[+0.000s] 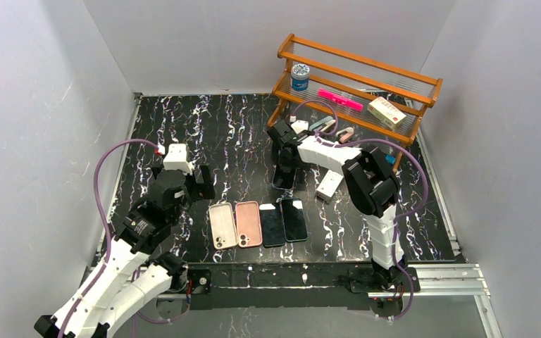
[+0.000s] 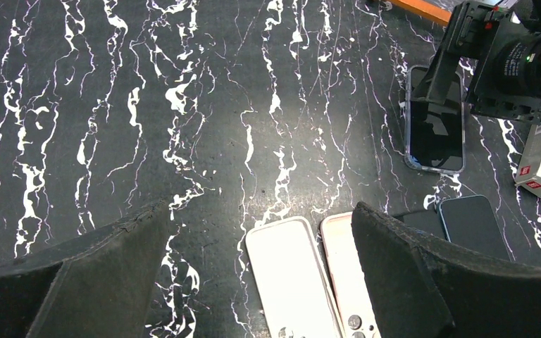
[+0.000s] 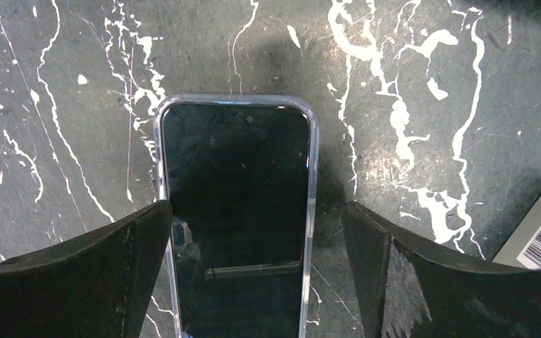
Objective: Take the phone out of the phone case
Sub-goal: Pick up the phone at the center of the board.
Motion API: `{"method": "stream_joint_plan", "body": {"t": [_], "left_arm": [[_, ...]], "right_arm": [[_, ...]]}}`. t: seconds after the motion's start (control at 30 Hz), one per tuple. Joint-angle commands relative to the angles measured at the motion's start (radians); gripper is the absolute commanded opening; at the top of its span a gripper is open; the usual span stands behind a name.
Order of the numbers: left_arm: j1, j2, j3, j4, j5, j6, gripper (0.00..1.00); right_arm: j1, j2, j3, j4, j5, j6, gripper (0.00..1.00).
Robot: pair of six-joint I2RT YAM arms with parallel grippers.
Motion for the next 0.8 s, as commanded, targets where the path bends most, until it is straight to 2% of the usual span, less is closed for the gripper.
{"method": "stream_joint_plan", "body": {"t": [0.0,0.33,0.77], "left_arm": [[0.008,-0.001,-0.002,-0.002,-0.004,0.001,0.98],[0.009,0.014,-0.004,-0.001,0.002,-0.001,0.98],[0.012,0.015,-0.005,-0.001,-0.004,0.001,0.98]], "right_arm": [[0.009,-0.035,-0.018,-0.028,-0.079,-0.016,0.99],[0.011,-0.105,-0.022,-0.027,-0.104,-0.014,0.99],[0.027,0.031,0.054,-0.148,-0.049,0.017,0.99]]}}
